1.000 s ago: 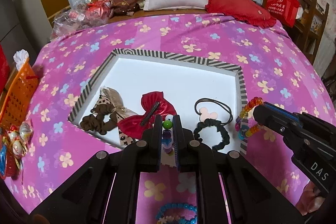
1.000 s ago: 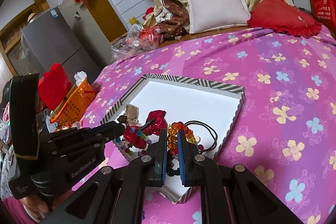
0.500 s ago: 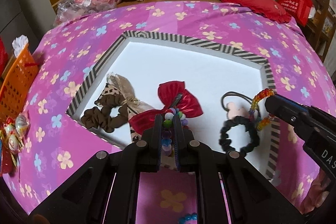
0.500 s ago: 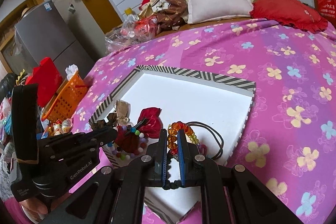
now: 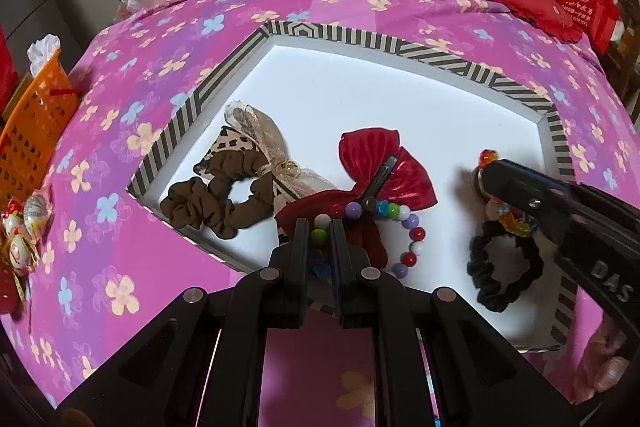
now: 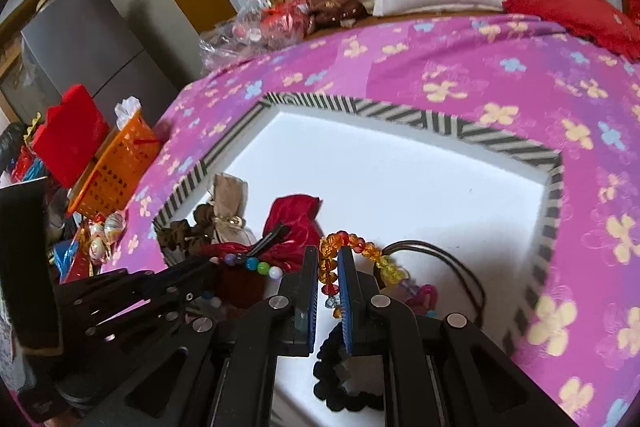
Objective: Organize jewelry
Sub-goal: 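Open both grippers to drop the bracelets in the tray and withdraw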
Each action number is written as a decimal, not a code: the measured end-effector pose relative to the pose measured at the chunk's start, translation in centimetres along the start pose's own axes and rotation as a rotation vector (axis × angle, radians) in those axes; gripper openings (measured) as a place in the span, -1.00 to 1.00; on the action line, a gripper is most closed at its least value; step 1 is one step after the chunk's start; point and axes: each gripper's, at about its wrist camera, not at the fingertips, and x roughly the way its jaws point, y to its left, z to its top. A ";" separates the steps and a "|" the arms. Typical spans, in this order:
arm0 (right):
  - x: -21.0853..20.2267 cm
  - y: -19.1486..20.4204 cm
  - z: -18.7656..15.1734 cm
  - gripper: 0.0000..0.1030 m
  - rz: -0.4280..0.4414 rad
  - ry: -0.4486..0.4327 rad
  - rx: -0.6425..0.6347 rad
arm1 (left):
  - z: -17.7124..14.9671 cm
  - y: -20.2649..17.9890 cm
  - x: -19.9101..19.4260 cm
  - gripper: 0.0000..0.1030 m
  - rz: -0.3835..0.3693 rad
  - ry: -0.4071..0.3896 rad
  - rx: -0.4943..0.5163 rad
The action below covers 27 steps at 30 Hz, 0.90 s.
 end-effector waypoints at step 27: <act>-10.5 1.8 -8.0 -0.18 -0.064 -0.125 0.039 | -4.4 0.7 -6.6 0.03 -0.006 -0.122 -0.015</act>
